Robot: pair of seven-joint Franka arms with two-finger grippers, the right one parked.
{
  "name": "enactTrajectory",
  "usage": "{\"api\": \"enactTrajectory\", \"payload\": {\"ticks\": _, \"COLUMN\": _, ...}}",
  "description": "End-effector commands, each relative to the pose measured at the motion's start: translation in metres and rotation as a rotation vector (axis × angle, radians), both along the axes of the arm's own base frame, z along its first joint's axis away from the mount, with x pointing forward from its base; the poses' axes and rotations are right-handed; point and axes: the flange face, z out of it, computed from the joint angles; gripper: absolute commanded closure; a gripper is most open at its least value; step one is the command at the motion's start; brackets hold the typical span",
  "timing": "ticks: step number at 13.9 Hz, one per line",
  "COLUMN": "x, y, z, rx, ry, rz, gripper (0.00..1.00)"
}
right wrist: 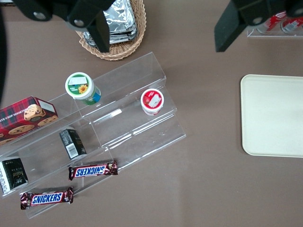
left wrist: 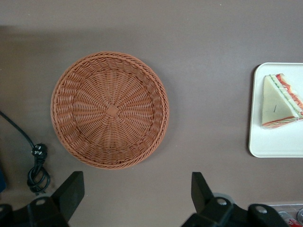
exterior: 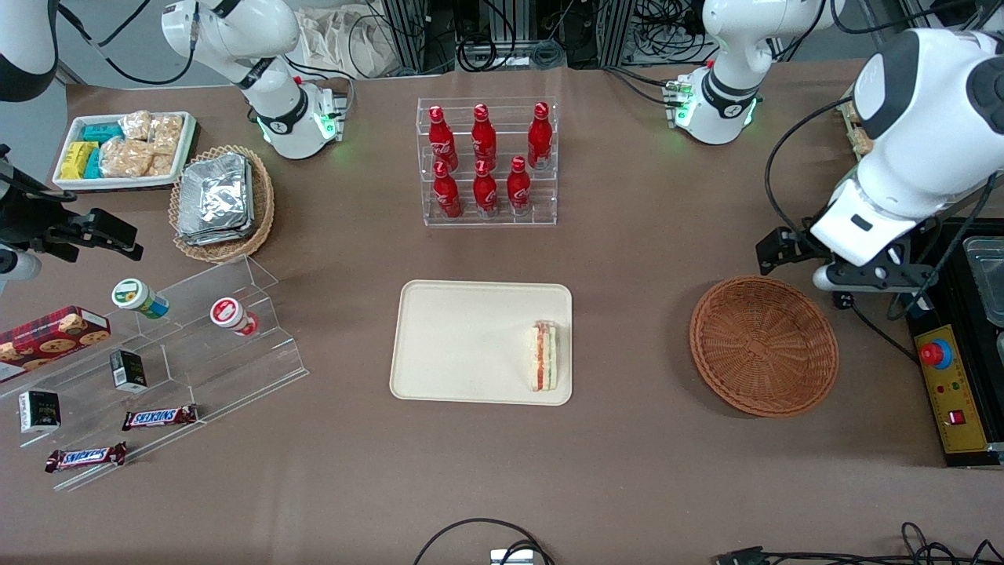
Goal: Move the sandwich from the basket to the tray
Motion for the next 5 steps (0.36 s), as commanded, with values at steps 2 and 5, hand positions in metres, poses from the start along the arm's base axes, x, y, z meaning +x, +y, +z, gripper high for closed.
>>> {"api": "enactTrajectory", "payload": {"ticks": 2, "x": -0.0103, "y": 0.0115, "z": 0.0284, "rx": 0.022, "ry": 0.016, "rz": 0.012, "gripper": 0.00}}
{"api": "enactTrajectory", "payload": {"ticks": 5, "x": -0.0099, "y": 0.0122, "z": 0.0312, "rx": 0.022, "ry": 0.013, "rz": 0.013, "gripper": 0.00}}
